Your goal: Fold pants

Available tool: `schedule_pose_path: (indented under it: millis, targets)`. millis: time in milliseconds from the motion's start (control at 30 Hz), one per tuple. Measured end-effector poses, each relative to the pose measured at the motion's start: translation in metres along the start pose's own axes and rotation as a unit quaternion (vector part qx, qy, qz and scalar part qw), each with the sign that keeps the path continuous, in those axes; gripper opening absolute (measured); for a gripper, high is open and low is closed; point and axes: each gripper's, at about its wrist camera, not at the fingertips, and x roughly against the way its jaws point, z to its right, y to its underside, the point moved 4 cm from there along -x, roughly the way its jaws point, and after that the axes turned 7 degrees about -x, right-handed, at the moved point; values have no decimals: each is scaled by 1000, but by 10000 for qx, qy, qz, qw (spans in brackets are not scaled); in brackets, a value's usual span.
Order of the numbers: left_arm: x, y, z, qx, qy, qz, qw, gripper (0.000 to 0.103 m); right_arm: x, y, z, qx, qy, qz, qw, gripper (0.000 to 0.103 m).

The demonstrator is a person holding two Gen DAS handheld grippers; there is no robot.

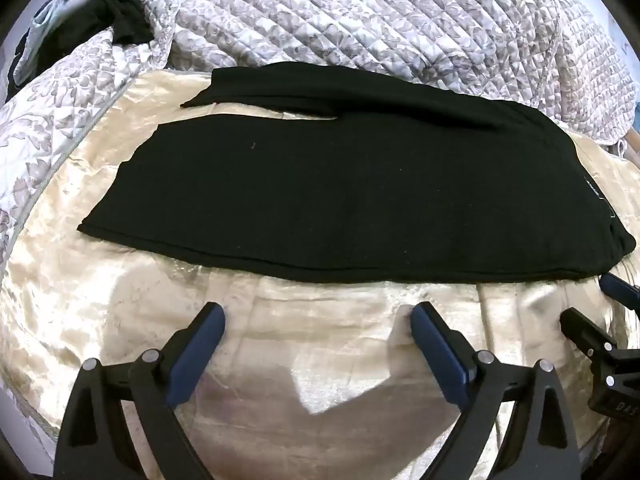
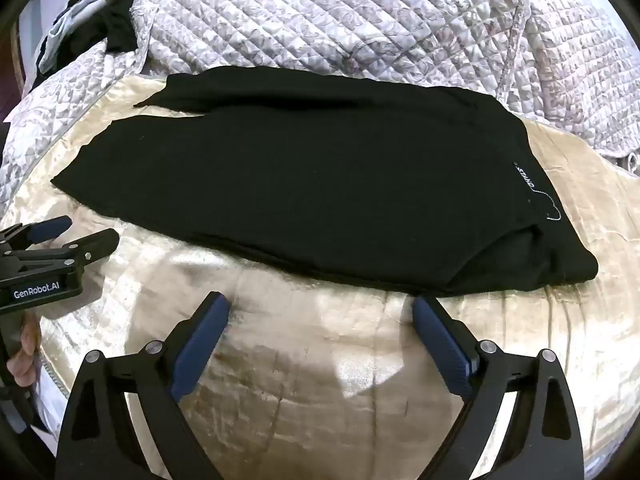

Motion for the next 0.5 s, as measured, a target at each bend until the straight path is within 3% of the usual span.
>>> schedule_pose_path:
  millis: [500]
  targets:
    - [-1,0,6,-37,27,-10,10000,96,0,1,-3,70,80,39,9999,94]
